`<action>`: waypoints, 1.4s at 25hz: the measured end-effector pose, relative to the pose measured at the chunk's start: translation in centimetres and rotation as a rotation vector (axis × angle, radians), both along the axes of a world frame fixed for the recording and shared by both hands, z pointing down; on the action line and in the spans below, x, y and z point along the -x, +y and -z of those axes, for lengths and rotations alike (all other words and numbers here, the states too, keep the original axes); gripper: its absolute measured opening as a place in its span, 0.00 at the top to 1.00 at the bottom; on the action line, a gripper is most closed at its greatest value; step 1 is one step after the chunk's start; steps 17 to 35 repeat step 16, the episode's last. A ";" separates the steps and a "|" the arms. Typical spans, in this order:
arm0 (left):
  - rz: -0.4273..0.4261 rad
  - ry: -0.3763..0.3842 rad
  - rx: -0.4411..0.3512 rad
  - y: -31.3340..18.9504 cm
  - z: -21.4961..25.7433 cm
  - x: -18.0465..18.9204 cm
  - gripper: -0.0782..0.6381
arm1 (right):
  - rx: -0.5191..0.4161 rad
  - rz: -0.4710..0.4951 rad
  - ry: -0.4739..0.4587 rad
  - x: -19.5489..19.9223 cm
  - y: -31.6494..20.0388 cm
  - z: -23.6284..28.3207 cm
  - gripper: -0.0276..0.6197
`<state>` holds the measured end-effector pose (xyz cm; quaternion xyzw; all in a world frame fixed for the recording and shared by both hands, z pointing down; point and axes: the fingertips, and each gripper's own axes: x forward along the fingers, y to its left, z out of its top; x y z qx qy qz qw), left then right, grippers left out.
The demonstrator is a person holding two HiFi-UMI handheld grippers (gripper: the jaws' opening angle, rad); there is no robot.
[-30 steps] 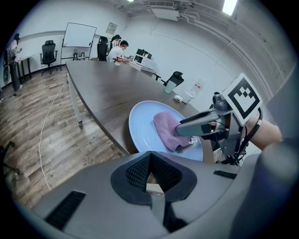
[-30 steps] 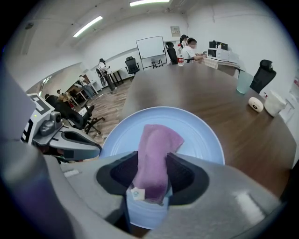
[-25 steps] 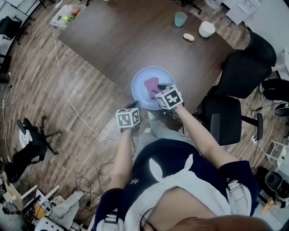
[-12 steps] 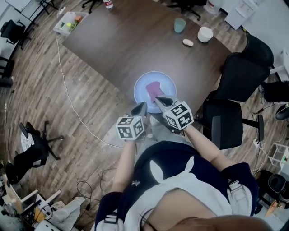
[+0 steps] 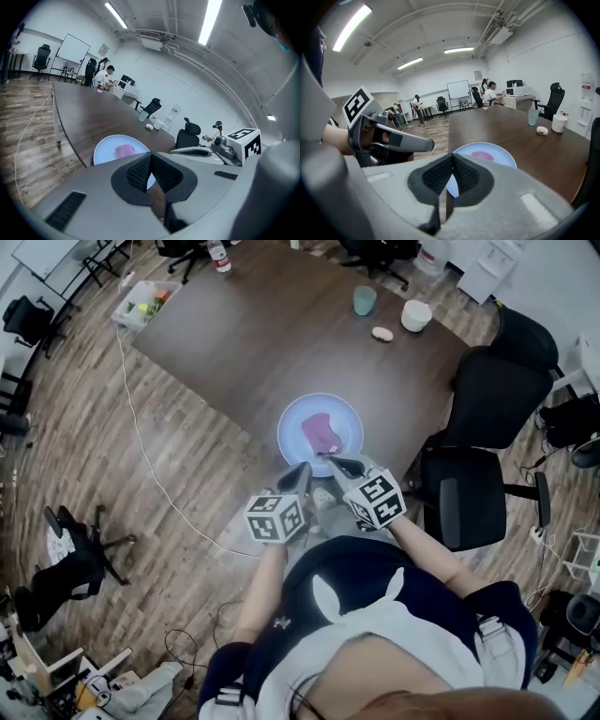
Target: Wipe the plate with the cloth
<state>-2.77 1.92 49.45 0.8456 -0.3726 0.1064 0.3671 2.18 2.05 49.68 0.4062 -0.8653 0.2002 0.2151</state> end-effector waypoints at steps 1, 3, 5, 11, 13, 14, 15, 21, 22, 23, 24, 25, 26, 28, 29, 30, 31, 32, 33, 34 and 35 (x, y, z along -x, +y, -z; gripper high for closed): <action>-0.004 -0.001 -0.003 0.3 0.1 0.0 0.88 | -0.005 -0.005 -0.002 -0.2 0.3 0.2 0.96; -0.010 -0.002 -0.008 0.7 0.2 0.0 0.88 | -0.014 -0.016 -0.004 -0.4 0.7 0.4 0.96; -0.013 0.000 -0.013 1.2 0.4 0.0 0.88 | -0.022 -0.026 -0.003 -0.4 1.2 0.7 0.96; -0.018 0.008 -0.013 2.6 0.4 0.0 0.89 | -0.039 -0.061 -0.018 -0.7 2.5 1.4 0.96; -0.019 0.009 -0.010 3.2 0.3 -0.2 0.88 | -0.040 -0.068 -0.024 -1.0 2.9 1.5 0.96; -0.020 0.008 -0.009 3.5 0.3 -0.3 0.88 | -0.039 -0.072 -0.027 -1.1 3.2 1.4 0.96; -0.022 0.008 -0.008 3.7 0.2 -0.4 0.88 | -0.039 -0.075 -0.031 -1.2 3.4 1.4 0.96; -0.023 0.007 -0.007 4.0 0.1 -0.6 0.88 | -0.039 -0.078 -0.034 -1.3 3.7 1.4 0.96; -0.023 0.007 -0.007 4.0 0.1 -0.6 0.88 | -0.039 -0.078 -0.034 -1.3 3.7 1.4 0.96; -0.023 0.007 -0.007 4.0 0.1 -0.6 0.88 | -0.039 -0.078 -0.034 -1.3 3.7 1.4 0.96; -0.023 0.007 -0.007 4.0 0.1 -0.6 0.88 | -0.039 -0.078 -0.034 -1.3 3.7 1.4 0.96; -0.023 0.007 -0.007 4.0 0.1 -0.6 0.88 | -0.039 -0.078 -0.034 -1.3 3.7 1.4 0.96; -0.023 0.007 -0.007 4.0 0.1 -0.6 0.88 | -0.039 -0.078 -0.034 -1.3 3.7 1.4 0.96; -0.023 0.007 -0.007 4.0 0.1 -0.6 0.88 | -0.039 -0.078 -0.034 -1.3 3.7 1.4 0.96; -0.023 0.007 -0.007 4.0 0.1 -0.6 0.88 | -0.039 -0.078 -0.034 -1.3 3.7 1.4 0.96; -0.023 0.007 -0.007 4.0 0.1 -0.6 0.88 | -0.039 -0.078 -0.034 -1.3 3.7 1.4 0.96; -0.023 0.007 -0.007 4.0 0.1 -0.6 0.88 | -0.039 -0.078 -0.034 -1.3 3.7 1.4 0.96; -0.023 0.007 -0.007 4.0 0.1 -0.6 0.88 | -0.039 -0.078 -0.034 -1.3 3.7 1.4 0.96; -0.023 0.007 -0.007 4.0 0.1 -0.6 0.88 | -0.039 -0.078 -0.034 -1.3 3.7 1.4 0.96; -0.023 0.007 -0.007 4.0 0.1 -0.6 0.88 | -0.039 -0.078 -0.034 -1.3 3.7 1.4 0.96; -0.023 0.007 -0.007 4.0 0.1 -0.6 0.88 | -0.039 -0.078 -0.034 -1.3 3.7 1.4 0.96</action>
